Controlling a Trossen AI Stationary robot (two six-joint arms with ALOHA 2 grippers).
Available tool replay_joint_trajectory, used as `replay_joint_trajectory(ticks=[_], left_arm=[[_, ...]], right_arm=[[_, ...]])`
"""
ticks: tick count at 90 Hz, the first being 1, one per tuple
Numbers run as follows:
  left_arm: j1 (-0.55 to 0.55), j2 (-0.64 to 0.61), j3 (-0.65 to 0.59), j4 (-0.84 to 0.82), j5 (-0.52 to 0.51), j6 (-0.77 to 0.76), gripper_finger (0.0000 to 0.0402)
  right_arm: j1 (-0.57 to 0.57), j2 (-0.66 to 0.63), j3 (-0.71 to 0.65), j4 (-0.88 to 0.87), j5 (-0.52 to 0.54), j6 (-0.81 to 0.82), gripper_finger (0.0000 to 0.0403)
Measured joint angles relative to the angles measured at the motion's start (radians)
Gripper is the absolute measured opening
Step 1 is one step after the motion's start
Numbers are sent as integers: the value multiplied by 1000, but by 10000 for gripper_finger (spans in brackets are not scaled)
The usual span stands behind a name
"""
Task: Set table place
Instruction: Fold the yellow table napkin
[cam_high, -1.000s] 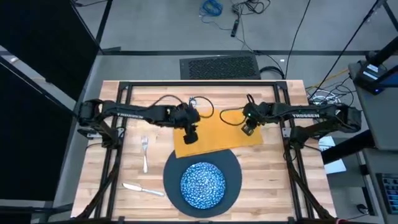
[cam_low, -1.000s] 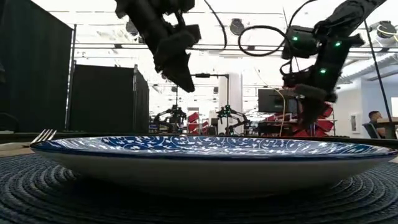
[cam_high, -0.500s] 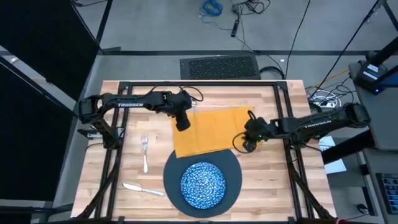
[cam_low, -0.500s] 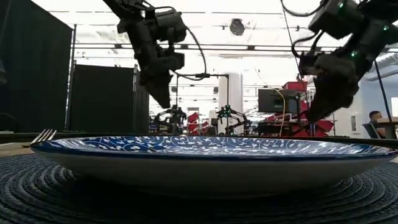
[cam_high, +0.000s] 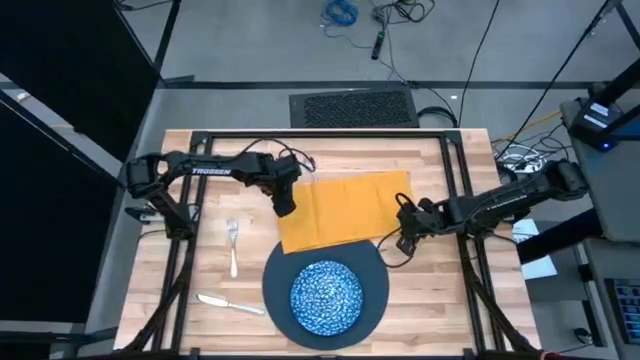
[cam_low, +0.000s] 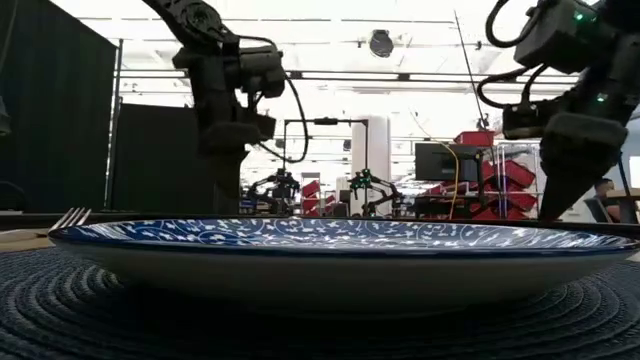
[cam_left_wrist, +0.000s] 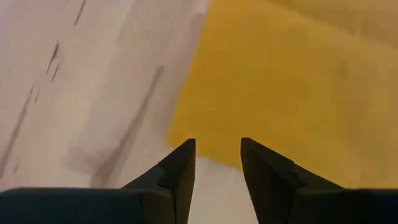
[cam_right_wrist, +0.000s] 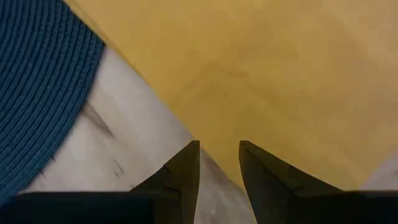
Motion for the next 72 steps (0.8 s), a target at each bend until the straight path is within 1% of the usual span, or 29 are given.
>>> replay_joint_trajectory(ticks=[19, 28, 48, 58, 72], left_arm=[[-4, 3, -32, 27, 1, -13, 114], [-9, 4, -38, 29, 2, -13, 114], [-29, 4, -37, 42, 2, -9, 114], [-41, 4, -37, 45, 3, -9, 114], [-56, 4, -37, 46, 3, -16, 114]], right_arm=[[0, 0, -3, -63, -1, 72, 105], [-7, 0, -32, -51, 0, 83, 105], [-52, -5, -122, 46, -2, 113, 105], [-82, -5, -131, 77, 8, 81, 105], [-167, -2, -137, 171, -1, -31, 105]])
